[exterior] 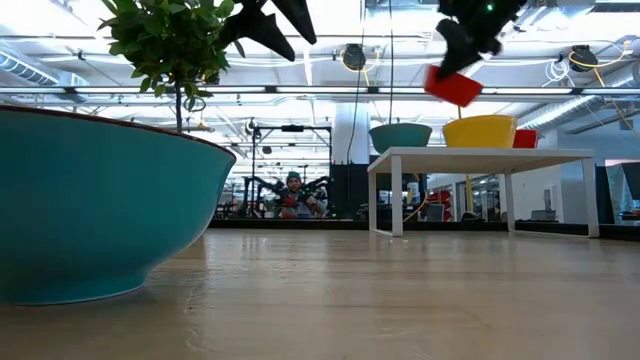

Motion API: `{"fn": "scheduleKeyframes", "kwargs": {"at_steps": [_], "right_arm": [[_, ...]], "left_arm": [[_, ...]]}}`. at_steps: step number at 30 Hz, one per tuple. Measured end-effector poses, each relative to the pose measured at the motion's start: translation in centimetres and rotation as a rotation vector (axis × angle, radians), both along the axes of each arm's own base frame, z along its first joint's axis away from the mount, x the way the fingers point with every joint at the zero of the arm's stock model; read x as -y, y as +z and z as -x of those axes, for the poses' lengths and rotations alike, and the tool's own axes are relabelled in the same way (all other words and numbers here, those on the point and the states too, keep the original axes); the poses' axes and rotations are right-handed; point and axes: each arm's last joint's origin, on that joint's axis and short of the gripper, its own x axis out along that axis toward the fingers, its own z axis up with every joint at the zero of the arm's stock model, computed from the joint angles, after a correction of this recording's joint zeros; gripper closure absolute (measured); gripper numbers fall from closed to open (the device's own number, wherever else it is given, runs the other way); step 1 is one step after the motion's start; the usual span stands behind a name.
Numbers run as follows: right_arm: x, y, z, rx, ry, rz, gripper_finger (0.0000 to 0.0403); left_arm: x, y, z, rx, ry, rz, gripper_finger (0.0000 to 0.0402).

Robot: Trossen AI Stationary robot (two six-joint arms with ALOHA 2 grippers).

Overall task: Pick & Place Mini bowls
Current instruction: Stack the red bowl on the red bowl on the shelf

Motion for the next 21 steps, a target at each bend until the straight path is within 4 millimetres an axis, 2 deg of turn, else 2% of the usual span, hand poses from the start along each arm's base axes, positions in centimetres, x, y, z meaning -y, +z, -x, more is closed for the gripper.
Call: {"fn": "scheduleKeyframes", "kwargs": {"at_steps": [9,16,21], "right_arm": [[3.3,-1.2,4.3,-0.106,-0.327,-0.168,0.0403],[4.6,-1.2,5.3,-0.077,-0.418,-0.179,0.0403],[5.3,-2.5,4.9,-0.093,-0.438,-0.228,0.0403]], "left_arm": [[0.0,0.0,0.0,-0.025,-0.052,-0.044,0.0192],[0.0,0.0,0.0,-0.046,-0.100,-0.087,0.0192],[-0.3,0.0,0.0,-0.050,-0.102,-0.095,0.0192]]}}
